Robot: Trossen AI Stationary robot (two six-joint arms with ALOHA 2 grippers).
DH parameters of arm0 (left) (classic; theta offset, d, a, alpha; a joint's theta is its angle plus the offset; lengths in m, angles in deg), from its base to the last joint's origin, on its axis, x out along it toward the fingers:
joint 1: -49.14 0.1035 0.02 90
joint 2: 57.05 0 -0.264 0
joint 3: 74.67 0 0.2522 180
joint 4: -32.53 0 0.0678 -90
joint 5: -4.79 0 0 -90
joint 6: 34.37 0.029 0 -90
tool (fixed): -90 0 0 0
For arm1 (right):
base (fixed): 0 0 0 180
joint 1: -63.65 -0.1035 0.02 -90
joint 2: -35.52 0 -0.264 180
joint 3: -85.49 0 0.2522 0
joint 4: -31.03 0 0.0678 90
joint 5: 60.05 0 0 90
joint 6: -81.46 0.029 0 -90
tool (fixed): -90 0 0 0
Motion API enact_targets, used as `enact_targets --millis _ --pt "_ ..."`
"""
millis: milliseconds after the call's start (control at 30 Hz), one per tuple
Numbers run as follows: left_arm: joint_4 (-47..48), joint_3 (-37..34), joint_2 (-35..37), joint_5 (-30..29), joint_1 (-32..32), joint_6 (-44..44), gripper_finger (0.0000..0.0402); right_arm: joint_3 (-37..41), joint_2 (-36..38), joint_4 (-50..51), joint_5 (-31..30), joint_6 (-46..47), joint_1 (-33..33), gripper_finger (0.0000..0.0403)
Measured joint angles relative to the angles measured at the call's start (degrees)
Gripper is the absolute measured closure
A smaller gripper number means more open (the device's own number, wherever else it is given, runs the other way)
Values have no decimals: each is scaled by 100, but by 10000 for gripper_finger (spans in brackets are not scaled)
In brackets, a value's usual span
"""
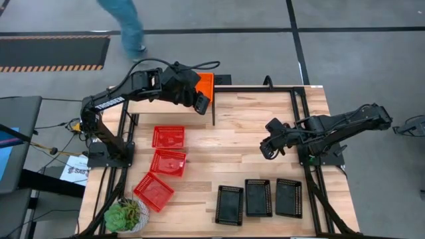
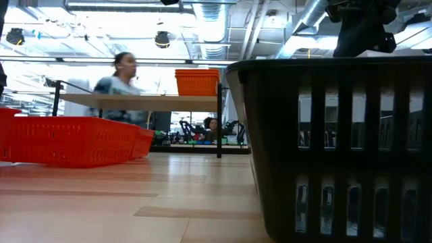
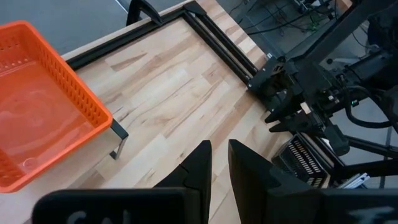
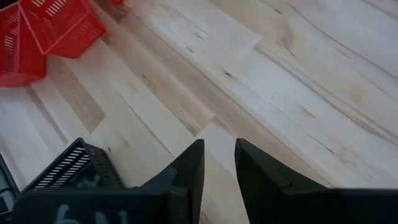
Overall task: Stack baskets on shelf by color
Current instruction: Put the top red bin on the shelf
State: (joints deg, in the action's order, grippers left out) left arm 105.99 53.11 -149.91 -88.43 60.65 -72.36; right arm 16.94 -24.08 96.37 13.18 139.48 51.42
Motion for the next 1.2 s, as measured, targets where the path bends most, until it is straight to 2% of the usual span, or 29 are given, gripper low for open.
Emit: enact_targets --millis 300,500,600,733,867,967,1067,1200 --pt "13 2 0 31 0 148 360 0 0 2 0 0 0 290" --pt "587 0 0 54 -65 457 359 0 0 0 0 2 0 290" --pt "1085 0 0 -364 -191 583 345 0 0 2 0 2 0 290" --pt "1859 -47 1 -828 -315 488 297 0 0 1 0 2 0 290" --pt "2381 -477 -10 -778 -499 615 240 0 0 0 0 2 0 290" --pt "2386 -1002 7 -802 -730 818 209 0 -2 0 0 2 0 290" --pt "2190 -1604 -15 -802 -926 819 196 0 -2 0 0 3 0 290" --pt "1887 -2368 -1 -761 -1204 824 197 0 -2 -2 -2 2 0 290"
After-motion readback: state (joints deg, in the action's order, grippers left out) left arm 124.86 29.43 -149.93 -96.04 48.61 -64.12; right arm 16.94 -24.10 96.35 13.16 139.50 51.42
